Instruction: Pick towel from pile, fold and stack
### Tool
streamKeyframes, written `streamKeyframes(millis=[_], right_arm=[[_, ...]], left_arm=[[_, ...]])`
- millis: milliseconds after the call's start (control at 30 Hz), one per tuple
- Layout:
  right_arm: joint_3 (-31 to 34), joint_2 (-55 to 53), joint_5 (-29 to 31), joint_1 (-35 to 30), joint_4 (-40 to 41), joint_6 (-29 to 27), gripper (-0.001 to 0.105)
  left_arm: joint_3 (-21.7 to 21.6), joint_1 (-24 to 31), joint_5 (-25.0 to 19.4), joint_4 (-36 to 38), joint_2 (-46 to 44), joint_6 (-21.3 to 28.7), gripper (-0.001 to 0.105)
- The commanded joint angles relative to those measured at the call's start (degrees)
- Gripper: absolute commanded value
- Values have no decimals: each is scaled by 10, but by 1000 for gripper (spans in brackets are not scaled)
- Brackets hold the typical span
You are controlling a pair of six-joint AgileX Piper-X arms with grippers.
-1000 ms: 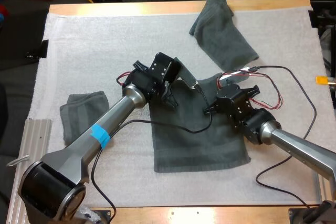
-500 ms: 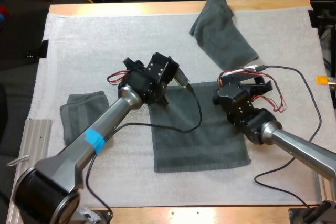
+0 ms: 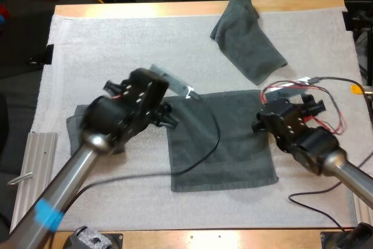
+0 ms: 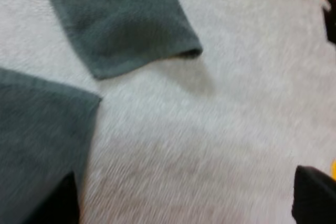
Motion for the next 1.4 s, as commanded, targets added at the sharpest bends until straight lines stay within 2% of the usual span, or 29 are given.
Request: streamKeyframes(millis=[0,133,367,567,800,1000,1133,1233,1367], right_arm=[[-1,-20,-18,-4,29,21,79],[-1,-72,-80,-4,89,53,79],[-1,-163,-175,-4,201,101,79],[-1,-224,-241,-4,276,142,79],[-1,-276,-298,-4,337,154,79],[-1,-305,-348,-4,391,198,79],[-1,-310,-376,-4,414,219,79],[-1,-310,-384,-4,422,221,79],[-1,-310,-384,-4,422,239,79]], left_arm=[[-2,1,7,14,-23,-15,68],[-2,1,41,45,-90,-44,68],[-2,1,141,90,-211,-113,68],[-2,1,184,123,-270,-149,68],[-2,1,235,198,-293,-166,68],[0,1,267,251,-293,-176,68],[3,1,320,259,-293,-182,68],[20,1,336,259,-293,-188,68],[73,1,343,257,-293,-193,68]])
